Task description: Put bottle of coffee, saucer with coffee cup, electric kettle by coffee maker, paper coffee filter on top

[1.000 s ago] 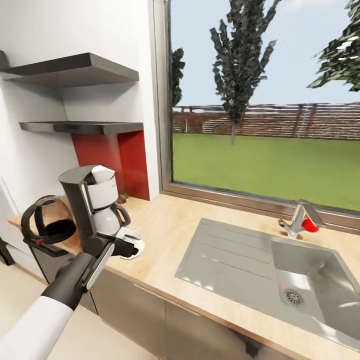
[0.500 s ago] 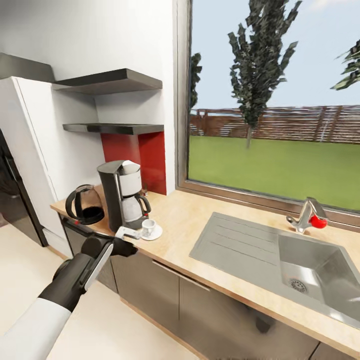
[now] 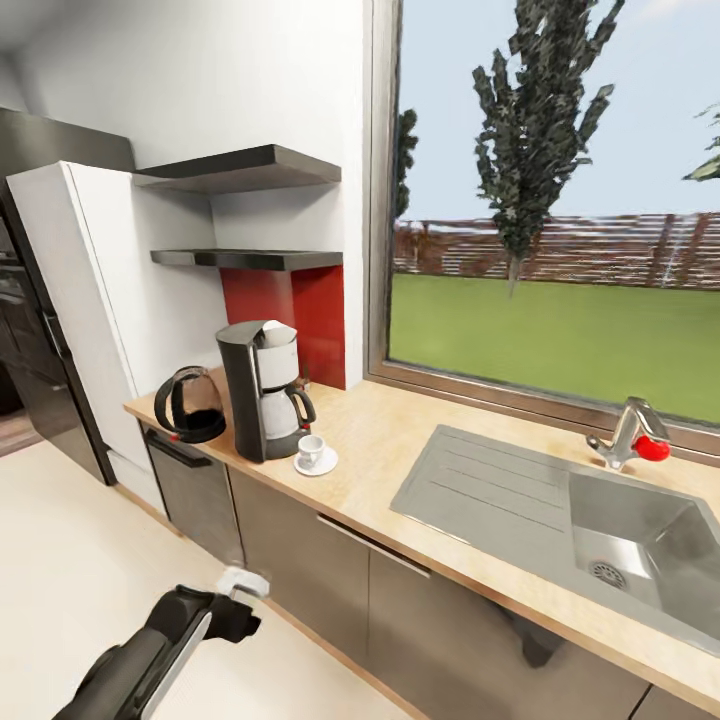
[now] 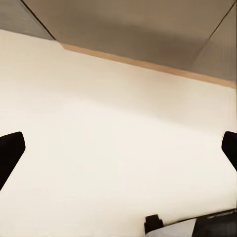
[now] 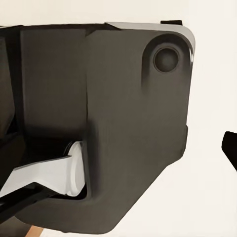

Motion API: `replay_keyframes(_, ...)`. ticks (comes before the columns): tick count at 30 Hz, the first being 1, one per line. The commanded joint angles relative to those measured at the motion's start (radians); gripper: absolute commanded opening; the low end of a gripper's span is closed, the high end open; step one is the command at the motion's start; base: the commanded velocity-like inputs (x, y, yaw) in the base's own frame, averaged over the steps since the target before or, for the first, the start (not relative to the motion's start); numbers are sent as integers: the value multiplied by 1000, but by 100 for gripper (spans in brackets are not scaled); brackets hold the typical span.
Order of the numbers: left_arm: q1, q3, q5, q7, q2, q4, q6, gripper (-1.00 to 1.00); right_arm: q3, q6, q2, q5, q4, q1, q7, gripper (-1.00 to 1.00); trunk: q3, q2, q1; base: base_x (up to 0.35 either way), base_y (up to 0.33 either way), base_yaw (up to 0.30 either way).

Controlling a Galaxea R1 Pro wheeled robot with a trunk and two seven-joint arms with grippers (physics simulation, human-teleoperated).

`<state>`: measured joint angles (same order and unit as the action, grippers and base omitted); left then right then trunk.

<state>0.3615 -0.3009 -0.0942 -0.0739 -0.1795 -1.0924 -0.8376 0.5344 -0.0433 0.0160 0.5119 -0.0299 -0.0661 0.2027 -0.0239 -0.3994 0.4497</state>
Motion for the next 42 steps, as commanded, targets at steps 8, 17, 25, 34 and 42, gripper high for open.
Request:
replay_keyframes(8,-112,0,-35,11,14,513,437,100,13,-4,-1,4,-46,0,4,100,0,-1,0,0,0,0)
replay_keyframes(17,-147,-1,-151,12,46,1111,933,100,19,-11,-4,-1,-68,0,-3,100,0,-1,0,0,0,0)
replay_keyframes(25,-178,-1,-173,14,42,1138,952,100,22,-15,-14,-87,-86,0,-170,100,0,-1,0,0,0,0)
replay_keyframes(34,-195,-1,-174,74,39,1140,950,100,15,-10,-40,-147,-78,0,-189,100,0,-1,0,0,0,0)
replay_keyframes(42,-214,-3,-173,118,43,1140,934,100,16,-13,-47,-151,-79,0,-189,100,0,-1,0,0,0,0)
